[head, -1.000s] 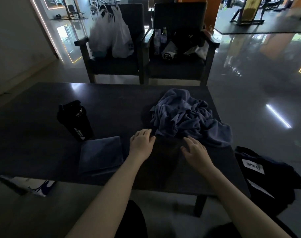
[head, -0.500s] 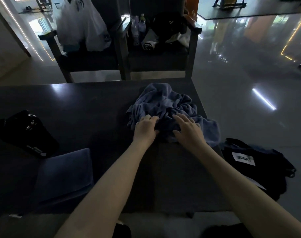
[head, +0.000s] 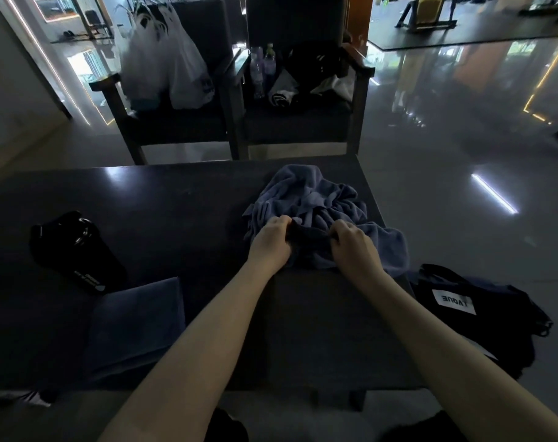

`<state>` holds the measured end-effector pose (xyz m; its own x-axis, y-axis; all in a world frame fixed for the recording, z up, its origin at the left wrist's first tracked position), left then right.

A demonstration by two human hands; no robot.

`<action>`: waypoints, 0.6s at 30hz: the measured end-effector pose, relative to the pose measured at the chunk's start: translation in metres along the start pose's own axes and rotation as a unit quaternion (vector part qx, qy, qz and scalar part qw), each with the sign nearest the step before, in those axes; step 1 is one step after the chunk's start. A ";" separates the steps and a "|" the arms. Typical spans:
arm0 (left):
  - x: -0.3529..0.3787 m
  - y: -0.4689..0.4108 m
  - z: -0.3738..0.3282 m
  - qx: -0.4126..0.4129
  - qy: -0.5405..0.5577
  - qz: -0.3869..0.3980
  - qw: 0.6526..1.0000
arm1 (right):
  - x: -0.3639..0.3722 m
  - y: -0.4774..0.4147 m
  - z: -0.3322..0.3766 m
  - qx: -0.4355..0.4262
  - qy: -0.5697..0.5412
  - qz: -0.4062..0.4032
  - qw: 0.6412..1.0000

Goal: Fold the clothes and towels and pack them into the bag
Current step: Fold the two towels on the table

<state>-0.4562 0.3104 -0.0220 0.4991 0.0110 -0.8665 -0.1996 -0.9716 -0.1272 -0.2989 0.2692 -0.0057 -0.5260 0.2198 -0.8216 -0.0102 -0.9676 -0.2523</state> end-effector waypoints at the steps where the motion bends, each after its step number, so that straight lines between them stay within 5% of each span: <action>1: 0.004 0.001 0.002 -0.008 0.004 0.013 1.000 | -0.006 0.002 -0.001 0.000 -0.008 -0.012 1.000; 6: 0.015 -0.001 0.001 -0.075 0.062 -0.014 0.995 | -0.032 0.009 -0.009 0.001 -0.060 -0.061 0.996; 13: 0.021 -0.006 -0.017 -0.065 0.008 -0.021 0.998 | -0.061 0.016 -0.015 -0.017 -0.086 -0.108 0.990; 18: -0.015 0.001 -0.012 -0.123 0.103 -0.057 0.985 | -0.074 0.019 -0.020 -0.003 -0.064 -0.114 0.991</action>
<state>-0.4532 0.3068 -0.0035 0.6728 0.0994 -0.7332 0.0656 -0.9950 -0.0747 -0.2430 0.2375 0.0396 -0.6137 0.4144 -0.6720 -0.1367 -0.8941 -0.4265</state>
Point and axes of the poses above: each hand's wrist, its own y-axis away from the middle knuckle, its own x-axis out of the palm, z = x × y, the point moved 6 cm from there along -y, towards the middle knuckle
